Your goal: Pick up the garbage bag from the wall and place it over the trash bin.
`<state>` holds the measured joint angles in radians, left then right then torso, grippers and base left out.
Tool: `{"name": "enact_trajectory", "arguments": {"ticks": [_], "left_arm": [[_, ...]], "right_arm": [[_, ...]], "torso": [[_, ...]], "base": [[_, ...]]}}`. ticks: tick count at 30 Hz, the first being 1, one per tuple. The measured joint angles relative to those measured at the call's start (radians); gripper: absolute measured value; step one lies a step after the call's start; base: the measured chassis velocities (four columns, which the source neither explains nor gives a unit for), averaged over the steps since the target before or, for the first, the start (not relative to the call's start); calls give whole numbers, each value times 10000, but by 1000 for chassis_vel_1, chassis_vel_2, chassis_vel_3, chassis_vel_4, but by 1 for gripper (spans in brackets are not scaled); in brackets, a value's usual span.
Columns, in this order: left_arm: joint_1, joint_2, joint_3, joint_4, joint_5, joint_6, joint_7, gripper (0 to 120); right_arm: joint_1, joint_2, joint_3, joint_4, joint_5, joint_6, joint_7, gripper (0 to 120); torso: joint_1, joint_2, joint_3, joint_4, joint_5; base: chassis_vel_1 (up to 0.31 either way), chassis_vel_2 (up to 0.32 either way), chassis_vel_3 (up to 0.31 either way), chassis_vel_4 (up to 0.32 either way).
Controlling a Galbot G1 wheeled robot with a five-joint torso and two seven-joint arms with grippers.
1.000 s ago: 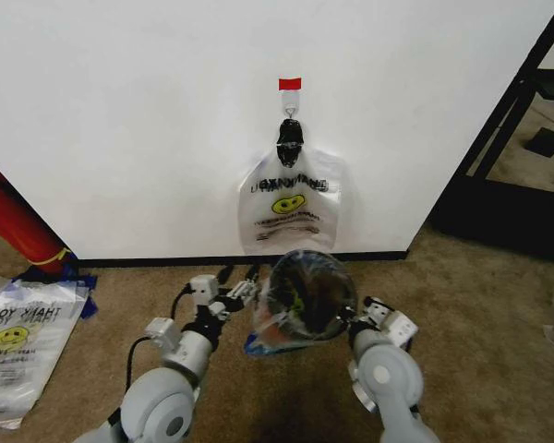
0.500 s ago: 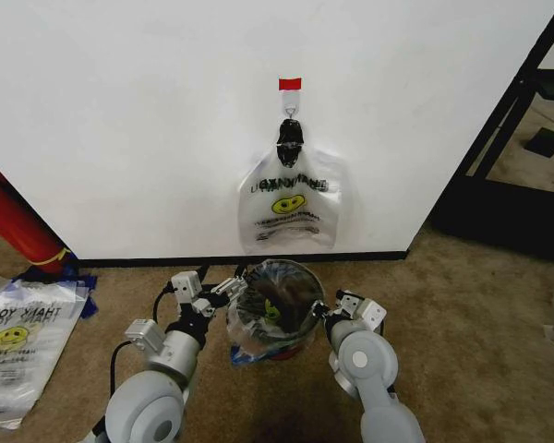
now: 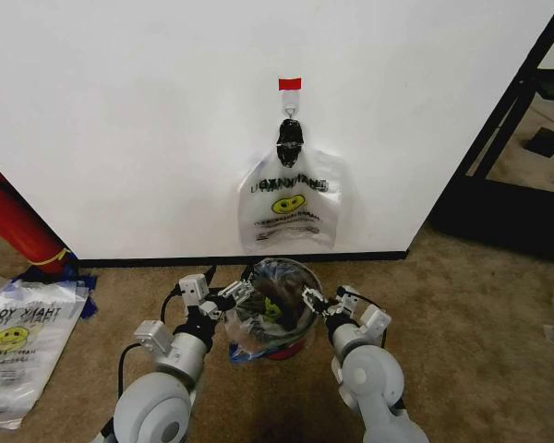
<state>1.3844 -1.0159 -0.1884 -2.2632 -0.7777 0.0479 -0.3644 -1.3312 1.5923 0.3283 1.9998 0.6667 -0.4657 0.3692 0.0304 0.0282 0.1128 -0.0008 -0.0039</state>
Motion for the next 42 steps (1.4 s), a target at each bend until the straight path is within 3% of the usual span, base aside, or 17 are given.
{"name": "enact_trajectory", "arguments": {"ticks": [5, 11, 12, 14, 16, 17, 19, 22, 24, 33, 42], "left_arm": [[62, -9, 7, -111, 205, -64, 4, 100], [548, -287, -508, 12, 1147, -825, 212, 100], [548, -287, -508, 12, 1147, -825, 212, 100], [834, -387, -791, 435, 2241, -1602, 340, 100], [912, -427, -869, 629, 2672, -1921, 331, 100], [1077, -517, -1048, 1062, 3602, -2675, 302, 100], [1132, -526, -1113, 1196, 3873, -2956, 306, 100], [2194, -458, -1827, 1745, 5186, -4930, 589, 100], [2870, -593, -2250, 1669, 5259, -5444, 744, 100], [3989, -1684, -2814, 688, 6075, -5825, 944, 100], [3894, -1771, -2631, 272, 6177, -5145, 900, 100]], "right_arm": [[-313, -71, 49, 130, -550, 411, -477, 100], [-1853, -283, 415, 1035, -4230, 4815, -2669, 100], [-1853, -283, 415, 1035, -4230, 4815, -2669, 100], [-2712, -355, 739, 1527, -5198, 5977, -2783, 100], [-2943, -363, 803, 1656, -5434, 6215, -2800, 100], [-3465, -369, 958, 1922, -5912, 6713, -2856, 100], [-3623, -369, 1009, 2004, -6065, 6860, -2881, 100], [-4814, -293, 1223, 2879, -6866, 7836, -2906, 100], [-5354, -194, 1213, 3298, -7230, 8274, -2721, 100], [-6680, 154, 875, 3856, -7978, 9634, -2252, 100], [-7088, 157, 735, 3962, -8361, 10005, -1819, 100]], "torso": [[0, 0, 1, 0, 1], [0, 0, 0, -3, -1], [0, 0, 0, -3, -1], [-1, 0, -1, -3, 3], [0, 0, 0, -3, 0], [0, 0, -1, -1, -3], [0, 0, -1, -1, -4], [-1, 1, -2, -2, -2], [-1, 0, -1, 1, -1], [-1, 1, -1, 0, 1], [0, 1, 0, -2, 0]], "base": [[0, 0, 0, 0], [0, 0, 0, 0], [0, 0, 0, 0], [0, 0, 0, 0], [0, 0, 0, 0], [0, 0, 0, 0], [0, 0, 0, 0], [0, 0, 0, 0], [0, 0, 0, 0], [0, 0, 0, 0], [0, 0, 0, 0]]}}
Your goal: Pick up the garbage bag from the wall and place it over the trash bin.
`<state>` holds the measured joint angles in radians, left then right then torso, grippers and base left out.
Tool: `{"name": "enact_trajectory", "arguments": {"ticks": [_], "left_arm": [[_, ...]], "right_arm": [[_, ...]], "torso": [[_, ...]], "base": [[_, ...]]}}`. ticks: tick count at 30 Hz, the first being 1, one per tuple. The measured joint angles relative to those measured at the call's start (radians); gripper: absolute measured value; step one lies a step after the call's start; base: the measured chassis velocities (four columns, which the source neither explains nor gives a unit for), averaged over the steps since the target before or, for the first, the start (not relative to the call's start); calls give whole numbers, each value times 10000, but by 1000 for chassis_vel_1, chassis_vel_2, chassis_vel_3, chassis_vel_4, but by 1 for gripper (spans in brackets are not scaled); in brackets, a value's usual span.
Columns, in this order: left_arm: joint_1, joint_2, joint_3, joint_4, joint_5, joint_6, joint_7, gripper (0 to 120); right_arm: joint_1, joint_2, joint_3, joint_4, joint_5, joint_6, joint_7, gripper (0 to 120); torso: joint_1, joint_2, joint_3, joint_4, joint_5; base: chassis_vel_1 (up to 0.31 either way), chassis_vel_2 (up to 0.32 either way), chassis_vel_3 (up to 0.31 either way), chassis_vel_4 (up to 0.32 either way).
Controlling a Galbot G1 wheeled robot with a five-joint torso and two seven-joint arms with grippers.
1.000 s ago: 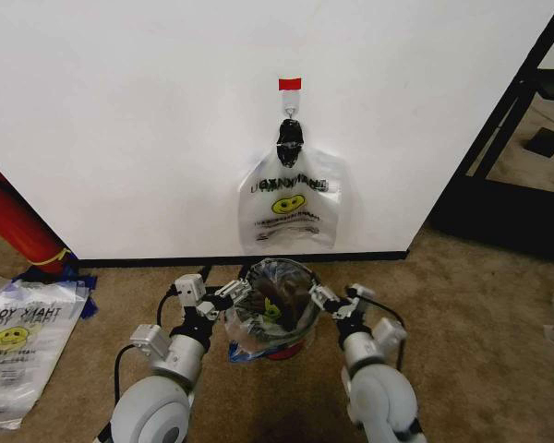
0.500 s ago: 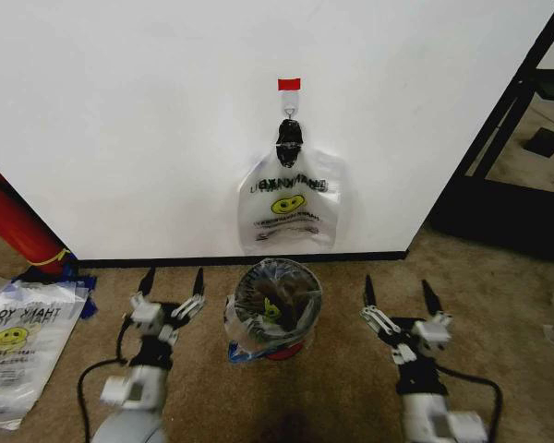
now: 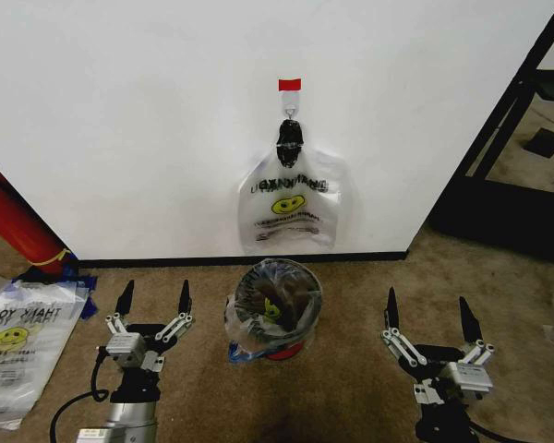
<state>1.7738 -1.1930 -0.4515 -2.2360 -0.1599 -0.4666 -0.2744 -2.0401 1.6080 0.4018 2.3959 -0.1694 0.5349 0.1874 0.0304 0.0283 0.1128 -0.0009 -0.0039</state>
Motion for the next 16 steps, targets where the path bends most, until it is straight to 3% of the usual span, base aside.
{"name": "enact_trajectory", "arguments": {"ticks": [16], "left_arm": [[-145, -324, 389, -149, 163, 674, -206, 100]], "right_arm": [[361, 9, -235, -46, -181, -632, 141, 100]], "torso": [[0, -1, 0, 1, 1]], "base": [[0, 0, 0, 0]]}}
